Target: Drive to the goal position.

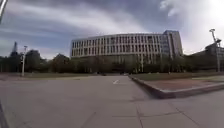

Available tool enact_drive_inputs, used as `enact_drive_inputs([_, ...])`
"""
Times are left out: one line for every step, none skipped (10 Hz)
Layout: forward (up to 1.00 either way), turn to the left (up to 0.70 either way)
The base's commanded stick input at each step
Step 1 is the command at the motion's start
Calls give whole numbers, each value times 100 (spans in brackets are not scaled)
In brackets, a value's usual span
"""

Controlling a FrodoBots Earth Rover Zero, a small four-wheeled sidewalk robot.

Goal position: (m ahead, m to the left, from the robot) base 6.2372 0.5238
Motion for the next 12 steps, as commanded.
enact_drive_inputs([100,0])
enact_drive_inputs([100,0])
enact_drive_inputs([100,0])
enact_drive_inputs([100,0])
enact_drive_inputs([100,0])
enact_drive_inputs([100,-33])
enact_drive_inputs([100,-32])
enact_drive_inputs([100,0])
enact_drive_inputs([100,0])
enact_drive_inputs([100,0])
enact_drive_inputs([100,0])
enact_drive_inputs([100,0])
